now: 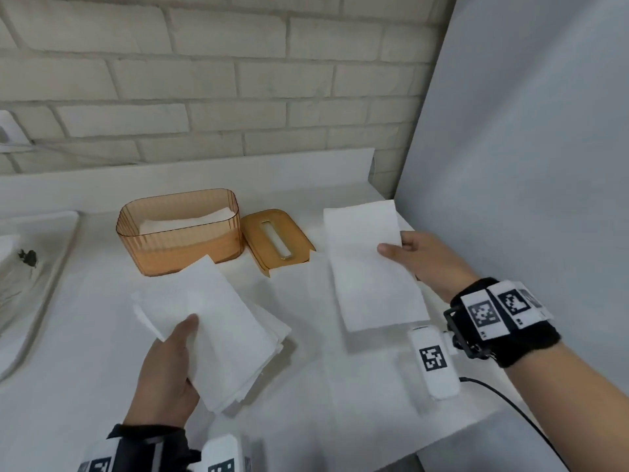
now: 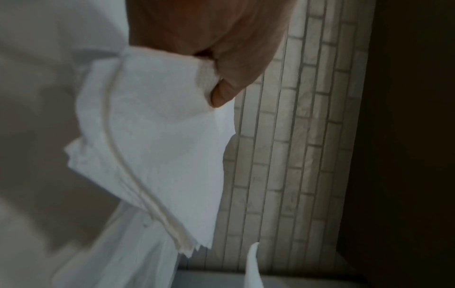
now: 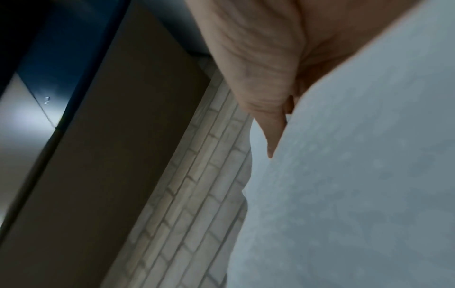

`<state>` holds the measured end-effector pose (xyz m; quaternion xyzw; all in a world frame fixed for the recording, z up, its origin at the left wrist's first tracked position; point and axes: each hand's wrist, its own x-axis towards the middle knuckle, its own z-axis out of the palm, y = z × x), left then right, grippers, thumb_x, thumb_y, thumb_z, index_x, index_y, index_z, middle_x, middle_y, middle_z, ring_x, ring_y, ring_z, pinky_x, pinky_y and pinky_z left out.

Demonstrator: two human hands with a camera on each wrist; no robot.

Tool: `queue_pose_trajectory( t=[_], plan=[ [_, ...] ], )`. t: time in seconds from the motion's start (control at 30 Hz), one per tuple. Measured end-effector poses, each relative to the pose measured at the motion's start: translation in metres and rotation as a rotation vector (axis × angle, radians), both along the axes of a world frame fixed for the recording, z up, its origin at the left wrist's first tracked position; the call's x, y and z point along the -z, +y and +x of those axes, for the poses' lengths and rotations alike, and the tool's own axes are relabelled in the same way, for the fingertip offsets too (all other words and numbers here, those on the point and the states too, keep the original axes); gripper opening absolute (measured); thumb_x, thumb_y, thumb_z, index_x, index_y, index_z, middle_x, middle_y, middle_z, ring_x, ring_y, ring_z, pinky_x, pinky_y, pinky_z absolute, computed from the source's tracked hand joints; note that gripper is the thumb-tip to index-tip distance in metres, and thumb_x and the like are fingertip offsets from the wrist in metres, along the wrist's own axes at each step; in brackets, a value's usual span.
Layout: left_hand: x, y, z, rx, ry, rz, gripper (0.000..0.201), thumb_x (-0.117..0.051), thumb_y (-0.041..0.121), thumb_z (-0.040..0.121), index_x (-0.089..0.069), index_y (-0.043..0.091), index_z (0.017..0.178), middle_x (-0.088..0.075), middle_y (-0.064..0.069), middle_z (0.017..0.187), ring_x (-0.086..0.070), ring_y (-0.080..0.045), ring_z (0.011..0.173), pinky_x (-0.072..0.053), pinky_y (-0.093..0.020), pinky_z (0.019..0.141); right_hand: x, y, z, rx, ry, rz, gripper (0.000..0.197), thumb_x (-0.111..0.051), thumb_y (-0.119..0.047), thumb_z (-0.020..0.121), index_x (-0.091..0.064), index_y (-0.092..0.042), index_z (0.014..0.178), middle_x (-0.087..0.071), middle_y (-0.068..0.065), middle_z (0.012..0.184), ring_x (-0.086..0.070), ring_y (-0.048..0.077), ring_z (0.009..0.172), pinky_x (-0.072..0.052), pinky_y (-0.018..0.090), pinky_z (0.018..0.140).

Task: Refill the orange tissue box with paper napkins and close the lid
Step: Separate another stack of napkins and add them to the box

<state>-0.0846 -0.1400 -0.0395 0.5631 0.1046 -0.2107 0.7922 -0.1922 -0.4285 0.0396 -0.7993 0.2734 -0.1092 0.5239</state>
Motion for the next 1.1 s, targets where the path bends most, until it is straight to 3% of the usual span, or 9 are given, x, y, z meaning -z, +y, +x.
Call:
queue_pose_trajectory(
  t=[0.1, 0.2, 0.33, 0.4, 0.5, 0.67, 0.8, 1.03, 1.1],
  plan=[
    [0.001, -0.027, -0.004, 0.129, -0.002, -0.013, 0.014, -0.052, 0.02, 0.097, -0.063, 0.016, 0.104, -0.069, 0.0, 0.096, -0.063, -0.018, 0.09, -0.047, -0.033, 0.072, 0.018, -0.031, -0.036, 0.077, 0.192, -0.066, 0.042, -0.064, -0.037, 0.085, -0.064, 0.001, 0.101, -0.069, 0.02, 0.1, -0.068, 0.03, 0.09, -0.051, 0.034, 0.082],
    [0.002, -0.054, -0.011, 0.237, 0.0, -0.028, 0.014, -0.052, 0.019, 0.096, -0.064, 0.017, 0.104, -0.07, -0.002, 0.1, -0.063, -0.021, 0.094, -0.048, -0.036, 0.078, 0.04, -0.057, -0.067, 0.078, 0.414, -0.092, 0.081, -0.064, -0.069, 0.063, -0.053, 0.006, 0.092, -0.057, 0.018, 0.078, -0.051, 0.024, 0.072, -0.041, 0.037, 0.073],
    [0.004, -0.08, -0.02, 0.325, 0.015, -0.046, 0.014, -0.052, 0.018, 0.096, -0.063, 0.018, 0.106, -0.069, -0.004, 0.104, -0.063, -0.024, 0.097, -0.049, -0.041, 0.085, 0.046, -0.053, -0.086, 0.036, 0.74, -0.363, 0.039, -0.045, -0.041, 0.094, -0.04, -0.012, 0.068, -0.045, -0.002, 0.074, -0.046, 0.019, 0.075, -0.036, 0.03, 0.071],
    [0.004, -0.088, -0.023, 0.353, 0.014, -0.047, 0.017, -0.053, 0.018, 0.096, -0.062, 0.016, 0.11, -0.07, -0.004, 0.105, -0.064, -0.024, 0.098, -0.049, -0.041, 0.084, 0.058, -0.052, -0.087, 0.028, 0.828, -0.513, 0.032, -0.042, -0.037, 0.096, -0.039, -0.015, 0.073, -0.044, -0.001, 0.087, -0.045, 0.021, 0.094, -0.034, 0.03, 0.08],
    [0.0, -0.097, -0.025, 0.36, 0.013, -0.052, 0.02, -0.053, 0.017, 0.095, -0.061, 0.013, 0.113, -0.069, -0.004, 0.104, -0.063, -0.023, 0.097, -0.049, -0.038, 0.078, 0.076, -0.051, -0.086, -0.002, 0.824, -0.522, 0.023, -0.045, -0.033, 0.095, -0.044, -0.011, 0.103, -0.036, 0.009, 0.121, -0.039, 0.028, 0.115, -0.035, 0.032, 0.093],
    [-0.004, -0.106, -0.025, 0.35, -0.004, -0.056, 0.021, -0.051, 0.016, 0.096, -0.06, 0.012, 0.114, -0.069, -0.002, 0.098, -0.063, -0.02, 0.09, -0.047, -0.035, 0.071, 0.09, -0.045, -0.084, 0.082, 0.709, -0.543, 0.037, -0.047, -0.024, 0.094, -0.023, -0.022, 0.066, -0.034, 0.003, 0.097, -0.038, 0.021, 0.084, -0.033, 0.028, 0.073],
    [-0.003, -0.113, -0.026, 0.348, -0.002, -0.045, 0.016, -0.051, 0.017, 0.096, -0.061, 0.013, 0.109, -0.068, -0.001, 0.094, -0.063, -0.018, 0.086, -0.046, -0.033, 0.068, 0.093, -0.049, -0.085, 0.135, 0.618, -0.503, 0.04, -0.053, -0.022, 0.09, -0.024, -0.022, 0.063, -0.038, 0.004, 0.091, -0.04, 0.022, 0.077, -0.027, 0.023, 0.055],
    [0.0, -0.126, -0.028, 0.384, 0.015, -0.075, 0.023, -0.051, 0.016, 0.096, -0.059, 0.011, 0.117, -0.069, -0.004, 0.101, -0.063, -0.021, 0.092, -0.047, -0.035, 0.071, 0.083, -0.059, -0.078, 0.066, 0.539, -0.509, 0.022, -0.061, -0.025, 0.087, -0.042, -0.017, 0.077, -0.037, 0.0, 0.101, -0.036, 0.022, 0.103, -0.036, 0.029, 0.084],
    [0.001, -0.13, -0.028, 0.389, 0.028, -0.088, 0.027, -0.051, 0.016, 0.096, -0.058, 0.011, 0.122, -0.068, -0.005, 0.105, -0.063, -0.022, 0.094, -0.048, -0.035, 0.072, 0.078, -0.064, -0.074, 0.016, 0.605, -0.53, 0.031, -0.063, -0.028, 0.086, -0.039, -0.019, 0.068, -0.037, 0.001, 0.101, -0.036, 0.022, 0.101, -0.038, 0.031, 0.084]
  ],
)
